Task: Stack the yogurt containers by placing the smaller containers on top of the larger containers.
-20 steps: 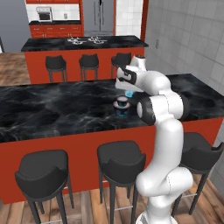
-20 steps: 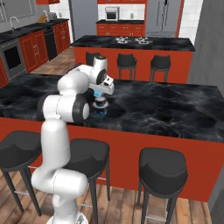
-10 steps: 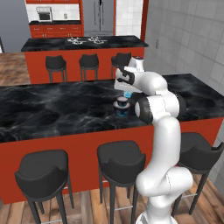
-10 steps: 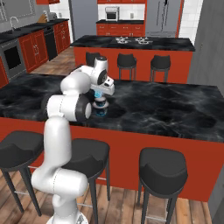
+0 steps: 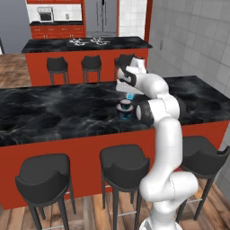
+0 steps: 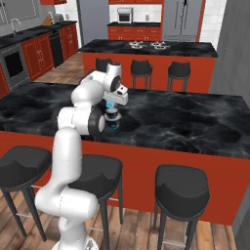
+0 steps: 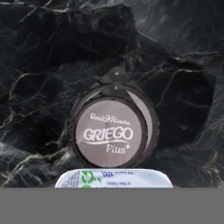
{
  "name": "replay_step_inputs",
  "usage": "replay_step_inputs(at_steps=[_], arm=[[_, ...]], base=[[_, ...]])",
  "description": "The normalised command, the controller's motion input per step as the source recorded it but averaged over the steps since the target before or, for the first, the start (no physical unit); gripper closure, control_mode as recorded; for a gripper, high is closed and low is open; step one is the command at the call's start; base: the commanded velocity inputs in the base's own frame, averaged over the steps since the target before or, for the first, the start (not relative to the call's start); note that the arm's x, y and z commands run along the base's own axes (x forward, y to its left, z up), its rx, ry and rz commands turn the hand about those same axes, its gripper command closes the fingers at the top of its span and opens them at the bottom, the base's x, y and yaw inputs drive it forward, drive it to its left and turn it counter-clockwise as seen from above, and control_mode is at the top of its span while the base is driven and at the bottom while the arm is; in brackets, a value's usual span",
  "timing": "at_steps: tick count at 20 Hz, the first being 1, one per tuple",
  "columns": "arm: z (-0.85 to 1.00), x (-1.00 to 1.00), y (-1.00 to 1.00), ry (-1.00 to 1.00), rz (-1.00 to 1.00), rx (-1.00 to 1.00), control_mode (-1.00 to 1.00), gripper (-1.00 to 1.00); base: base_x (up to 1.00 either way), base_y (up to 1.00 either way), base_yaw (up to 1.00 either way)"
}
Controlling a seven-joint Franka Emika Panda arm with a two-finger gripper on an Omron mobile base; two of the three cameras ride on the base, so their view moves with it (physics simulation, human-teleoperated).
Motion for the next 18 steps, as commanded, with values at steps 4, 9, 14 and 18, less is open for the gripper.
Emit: replay_step_inputs(at_steps=[4,9,14,18], arm=[[-0.13,0.00,0.00,0.03,0.00,0.00,-1.00,1.00],[-0.18,0.00,0.00,0.03,0.00,0.00,-1.00,1.00],[-0.17,0.03,0.01,0.03,0.00,-0.01,-1.00,1.00],[-0.11,0.10,0.00,0.02,0.00,0.00,-1.00,1.00]], base=[[0.00,0.00,0.00],[0.00,0.00,0.00],[0.00,0.00,0.00],[0.00,0.00,0.00]])
